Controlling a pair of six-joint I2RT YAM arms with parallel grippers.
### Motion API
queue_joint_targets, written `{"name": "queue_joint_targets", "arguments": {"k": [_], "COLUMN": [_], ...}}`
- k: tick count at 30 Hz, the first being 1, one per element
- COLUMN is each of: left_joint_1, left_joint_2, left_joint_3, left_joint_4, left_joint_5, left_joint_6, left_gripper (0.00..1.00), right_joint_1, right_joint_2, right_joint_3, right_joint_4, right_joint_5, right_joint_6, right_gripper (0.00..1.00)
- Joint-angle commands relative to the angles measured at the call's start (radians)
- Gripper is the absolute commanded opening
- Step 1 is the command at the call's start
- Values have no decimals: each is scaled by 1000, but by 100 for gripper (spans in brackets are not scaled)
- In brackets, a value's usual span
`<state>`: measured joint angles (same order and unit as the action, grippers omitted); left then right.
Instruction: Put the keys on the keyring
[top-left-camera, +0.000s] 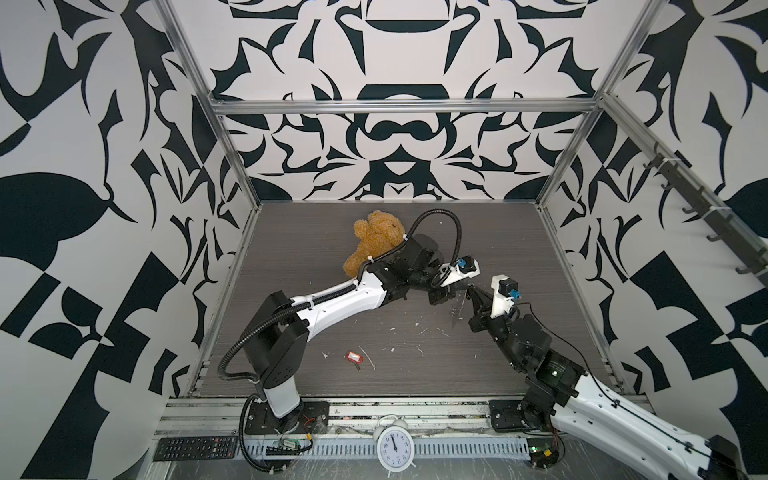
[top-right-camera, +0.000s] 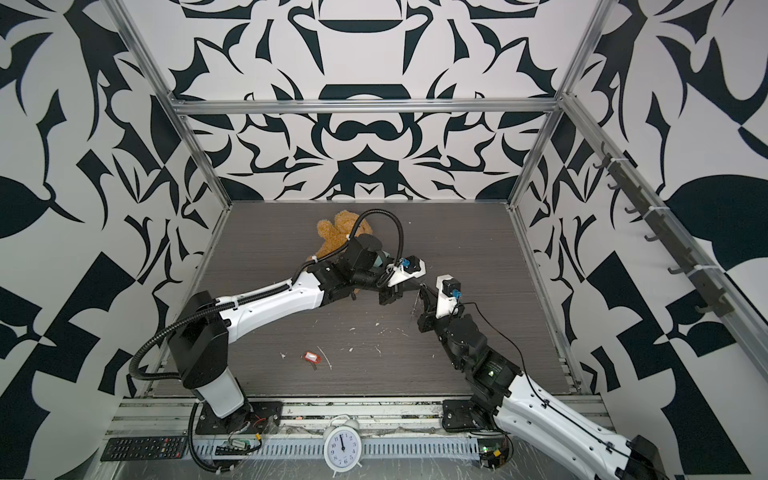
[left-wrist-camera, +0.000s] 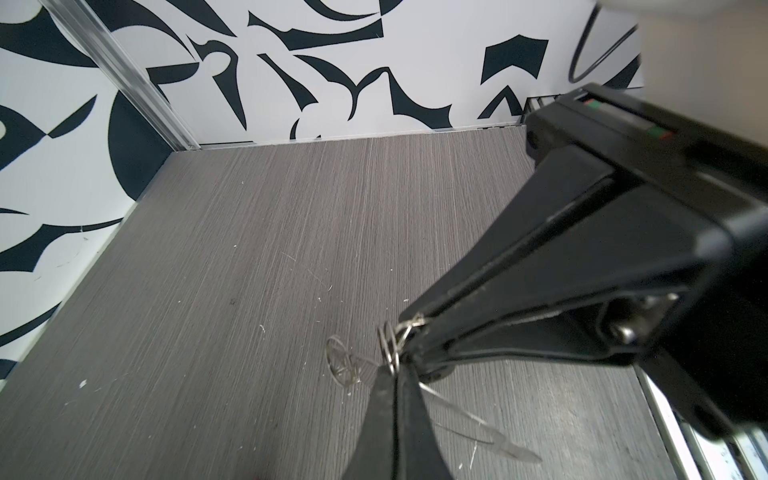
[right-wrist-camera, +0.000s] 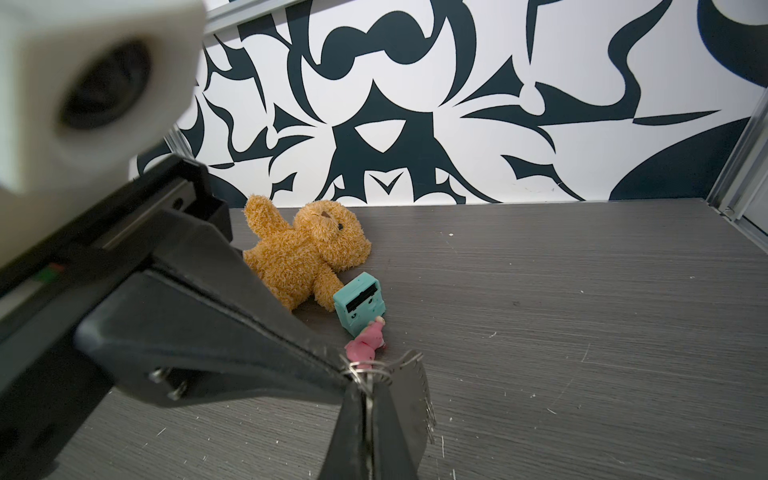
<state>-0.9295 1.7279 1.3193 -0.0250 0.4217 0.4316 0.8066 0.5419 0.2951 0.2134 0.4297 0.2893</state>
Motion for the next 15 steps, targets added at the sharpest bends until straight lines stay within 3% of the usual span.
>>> {"name": "queue_joint_targets", "arguments": {"k": [1, 10, 15], "left_joint_1": [0, -1, 0], "left_joint_2": [-44, -89, -96], "left_joint_3": [-41, -113, -124], "left_joint_4": [61, 151, 167], "left_joint_5": [-18, -37, -37], "left_joint_6": [10, 13, 13], "left_gripper": [0, 0, 0], "right_joint_1": [5, 5, 3], "right_joint_2": [-16, -35, -48], "right_joint_3": [7, 10, 9], "right_joint_4": [70, 5, -14], "right_joint_5": [33, 173, 189], "right_joint_6": [18, 84, 105], "right_gripper": [0, 0, 0]}}
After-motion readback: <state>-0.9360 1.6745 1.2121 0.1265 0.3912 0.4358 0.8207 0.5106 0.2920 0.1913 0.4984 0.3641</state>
